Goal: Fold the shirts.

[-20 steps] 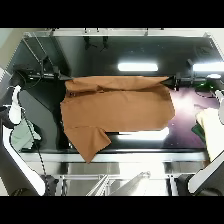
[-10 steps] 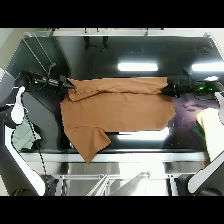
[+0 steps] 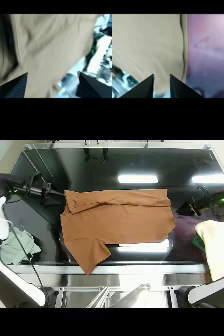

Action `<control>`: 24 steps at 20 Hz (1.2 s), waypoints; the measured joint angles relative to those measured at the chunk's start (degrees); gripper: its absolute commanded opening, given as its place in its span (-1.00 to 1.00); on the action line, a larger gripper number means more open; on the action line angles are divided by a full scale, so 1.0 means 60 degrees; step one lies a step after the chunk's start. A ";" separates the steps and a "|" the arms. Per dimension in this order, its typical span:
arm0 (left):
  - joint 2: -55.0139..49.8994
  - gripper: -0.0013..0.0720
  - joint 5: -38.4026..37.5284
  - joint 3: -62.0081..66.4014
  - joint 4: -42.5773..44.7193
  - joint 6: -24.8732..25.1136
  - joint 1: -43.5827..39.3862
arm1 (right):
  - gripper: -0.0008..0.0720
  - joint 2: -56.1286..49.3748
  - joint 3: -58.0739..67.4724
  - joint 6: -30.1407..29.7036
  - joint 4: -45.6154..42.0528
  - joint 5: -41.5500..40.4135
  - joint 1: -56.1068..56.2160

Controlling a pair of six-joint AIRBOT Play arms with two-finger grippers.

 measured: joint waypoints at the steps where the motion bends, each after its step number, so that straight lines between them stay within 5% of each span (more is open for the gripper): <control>1: 0.0415 0.93 -0.0004 -0.0754 0.0000 0.0178 0.0127 | -0.36 0.0532 -0.0678 -0.0040 -0.0244 -0.0200 -0.0069; 7: 0.2677 0.93 -0.0907 -0.5646 0.0306 0.1100 0.0882 | -0.36 0.2820 -0.5129 -0.0022 -0.0965 -0.2386 -0.0477; 12: 0.3464 0.91 -0.1399 -0.8455 0.1424 0.0761 0.1056 | -0.34 0.3202 -0.7031 -0.0007 -0.0219 -0.3381 -0.0557; 13: 0.3530 0.63 -0.1566 -0.8827 0.1570 0.0710 0.1049 | -0.34 0.3217 -0.7202 -0.0087 -0.0025 -0.3493 -0.0557; 18: 0.3672 0.64 -0.2087 -0.9650 0.1752 0.0506 0.0834 | -0.32 0.3235 -0.7541 -0.0328 0.0444 -0.3621 -0.0532; 20: 0.3687 0.64 -0.2208 -0.9646 0.1818 0.0397 0.0579 | -0.09 0.3235 -0.7584 -0.0401 0.0565 -0.3625 -0.0521; 22: 0.3694 0.63 -0.2382 -0.9533 0.1810 0.0302 0.0204 | -0.09 0.3235 -0.7606 -0.0437 0.0652 -0.3621 -0.0521; 23: 0.3697 0.34 -0.2532 -0.9460 0.1712 0.0295 -0.0022 | -0.09 0.3235 -0.7610 -0.0459 0.0699 -0.3621 -0.0521; 24: 0.3697 -0.40 -0.2776 -0.9362 0.1628 0.0310 -0.0277 | -0.09 0.3235 -0.7613 -0.0470 0.0707 -0.3621 -0.0517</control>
